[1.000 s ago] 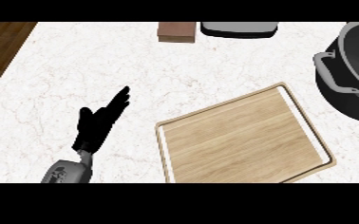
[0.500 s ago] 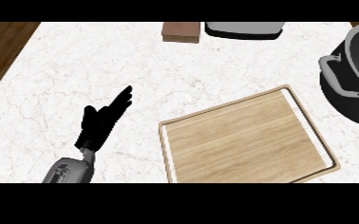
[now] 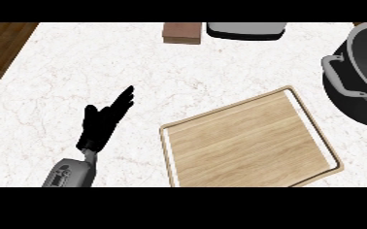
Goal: Pick the cupcake from the tray and place it in the pot
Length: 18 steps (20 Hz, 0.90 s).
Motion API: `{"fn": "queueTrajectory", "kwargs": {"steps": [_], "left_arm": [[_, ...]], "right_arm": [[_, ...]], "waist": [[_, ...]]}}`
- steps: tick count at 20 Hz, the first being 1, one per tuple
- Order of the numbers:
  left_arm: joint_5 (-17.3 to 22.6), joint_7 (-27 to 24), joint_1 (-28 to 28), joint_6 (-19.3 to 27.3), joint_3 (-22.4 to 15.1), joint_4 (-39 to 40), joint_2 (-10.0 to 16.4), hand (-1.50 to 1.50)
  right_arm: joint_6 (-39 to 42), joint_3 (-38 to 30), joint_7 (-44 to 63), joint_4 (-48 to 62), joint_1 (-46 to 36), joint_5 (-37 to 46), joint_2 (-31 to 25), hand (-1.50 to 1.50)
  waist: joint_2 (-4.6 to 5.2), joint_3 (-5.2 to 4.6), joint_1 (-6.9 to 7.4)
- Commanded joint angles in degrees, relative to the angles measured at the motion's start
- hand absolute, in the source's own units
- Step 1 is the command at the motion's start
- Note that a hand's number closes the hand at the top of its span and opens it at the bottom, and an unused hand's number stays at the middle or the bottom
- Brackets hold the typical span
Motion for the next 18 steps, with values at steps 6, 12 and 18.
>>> {"fn": "queueTrajectory", "kwargs": {"steps": [6, 12, 18], "left_arm": [[-1.58, -0.28, 1.86, 0.74, -1.84, -0.42, -1.85, 0.00], [0.43, -0.03, 3.02, -1.77, 0.72, -1.59, 1.14, 0.00], [-0.47, -0.45, 3.12, -0.73, 1.38, -0.78, 0.74, 0.00]], "right_arm": [[-8.27, 11.09, 11.49, 5.95, -8.57, 18.12, 9.39, 1.50], [-0.65, 15.78, 21.03, 13.65, -11.50, 24.46, 13.83, -1.50], [1.49, 6.43, 9.88, 15.20, -11.49, 15.17, 18.94, -1.50]], "waist": [[-0.08, -0.11, -0.06], [-0.19, -0.09, -0.43], [-0.56, 0.00, -2.06]]}}
